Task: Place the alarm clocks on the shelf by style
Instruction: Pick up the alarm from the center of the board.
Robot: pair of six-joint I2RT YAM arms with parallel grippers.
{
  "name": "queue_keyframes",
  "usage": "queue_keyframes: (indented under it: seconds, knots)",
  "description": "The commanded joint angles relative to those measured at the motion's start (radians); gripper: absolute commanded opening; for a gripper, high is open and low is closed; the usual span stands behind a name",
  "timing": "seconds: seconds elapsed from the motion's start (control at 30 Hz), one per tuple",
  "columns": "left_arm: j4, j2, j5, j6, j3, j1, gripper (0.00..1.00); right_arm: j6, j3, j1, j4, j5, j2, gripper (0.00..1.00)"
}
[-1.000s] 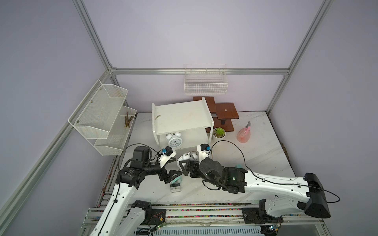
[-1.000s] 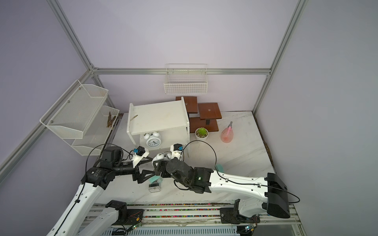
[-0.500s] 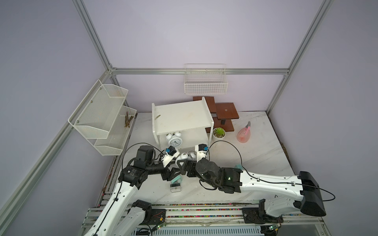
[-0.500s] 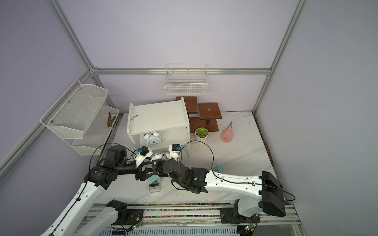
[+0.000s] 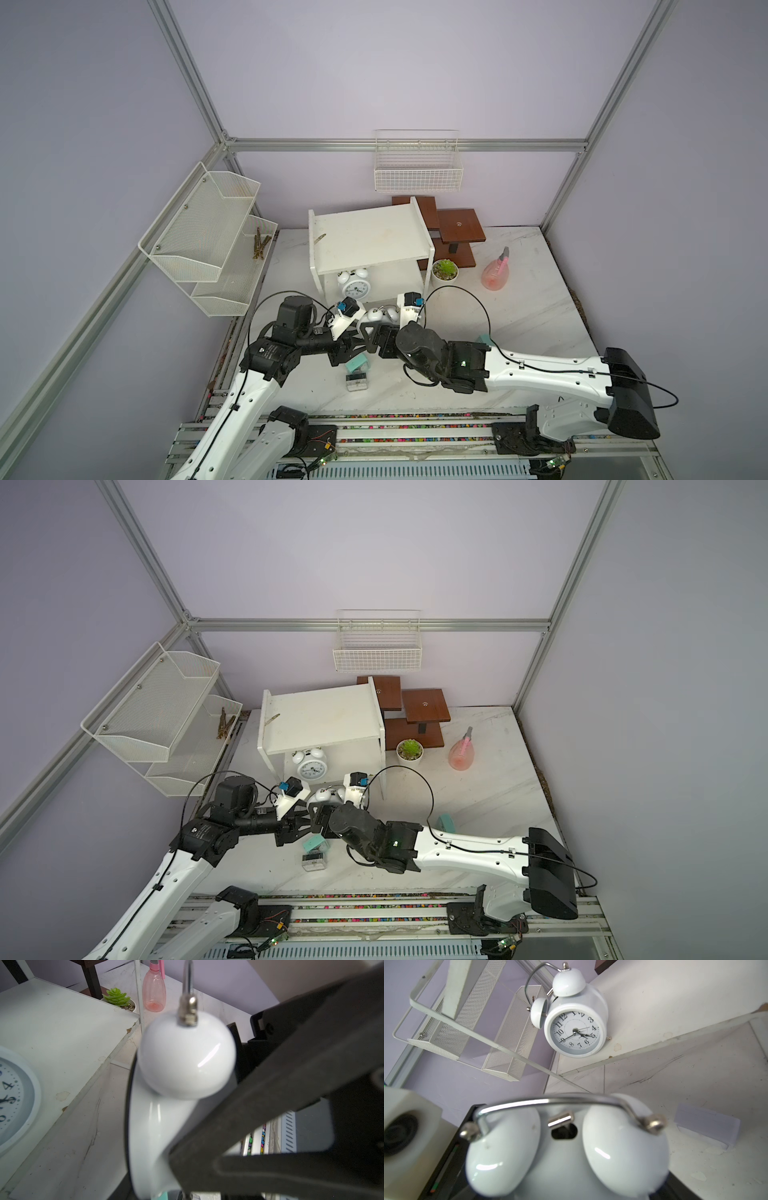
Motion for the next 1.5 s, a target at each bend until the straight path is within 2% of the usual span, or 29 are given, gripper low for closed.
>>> queue_keyframes:
  seconds: [0.0,0.13,0.5,0.77,1.07,1.37,1.47]
  knots:
    - [0.016,0.0,-0.01,-0.039,0.029,0.001,0.24,-0.013,0.0,0.009,0.1,0.032,-0.014,0.9]
    - [0.016,0.007,-0.02,-0.057,0.033,0.0,0.23,0.015,-0.052,0.033,0.16,0.098,-0.027,0.99]
    - [0.019,0.011,-0.016,-0.075,0.034,0.0,0.22,0.065,-0.212,0.065,0.433,0.227,-0.024,0.99]
    - [0.021,0.008,-0.012,-0.076,0.032,0.0,0.23,0.042,-0.205,0.068,0.531,0.234,0.038,0.99]
    - [0.018,0.004,-0.012,-0.075,0.031,0.001,0.23,0.067,-0.184,0.068,0.523,0.213,0.084,0.99]
    - [0.016,0.002,-0.009,-0.07,0.029,0.0,0.27,0.065,-0.207,0.068,0.554,0.214,0.092,0.83]
    - [0.015,0.001,-0.009,-0.066,0.026,0.0,0.33,0.045,-0.224,0.068,0.568,0.223,0.08,0.78]
